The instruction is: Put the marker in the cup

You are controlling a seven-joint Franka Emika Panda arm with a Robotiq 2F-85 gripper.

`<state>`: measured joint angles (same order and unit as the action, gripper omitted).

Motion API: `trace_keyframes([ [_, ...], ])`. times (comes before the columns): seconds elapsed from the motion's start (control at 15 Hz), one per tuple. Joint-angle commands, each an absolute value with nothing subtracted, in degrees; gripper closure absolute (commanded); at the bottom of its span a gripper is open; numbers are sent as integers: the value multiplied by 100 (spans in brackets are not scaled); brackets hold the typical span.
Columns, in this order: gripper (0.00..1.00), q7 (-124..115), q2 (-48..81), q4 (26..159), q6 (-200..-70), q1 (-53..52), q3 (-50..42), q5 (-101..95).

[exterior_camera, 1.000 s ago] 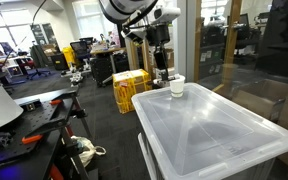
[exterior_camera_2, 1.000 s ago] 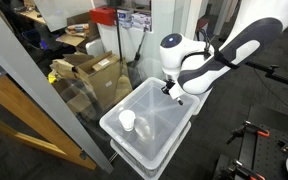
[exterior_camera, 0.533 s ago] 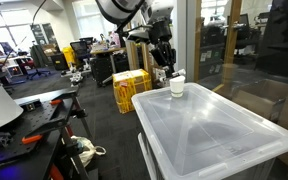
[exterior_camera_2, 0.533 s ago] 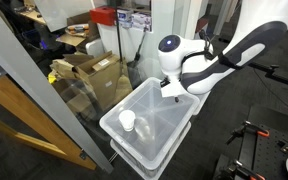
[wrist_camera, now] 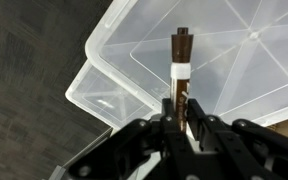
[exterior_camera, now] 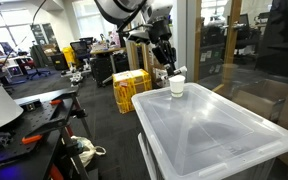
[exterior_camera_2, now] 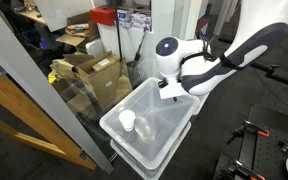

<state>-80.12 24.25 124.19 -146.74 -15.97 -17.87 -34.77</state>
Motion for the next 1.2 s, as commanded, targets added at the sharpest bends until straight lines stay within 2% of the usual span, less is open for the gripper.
trace_keyframes([
  [0.0, 95, -8379, 2442, 12354, -14636, -1486, -1636, -3588],
  [0.4, 95, -10162, 2697, 12115, -14627, -1855, -1604, -4027],
  [1.13, 95, -13450, 2702, 12093, -13712, -2001, -1189, -6006],
])
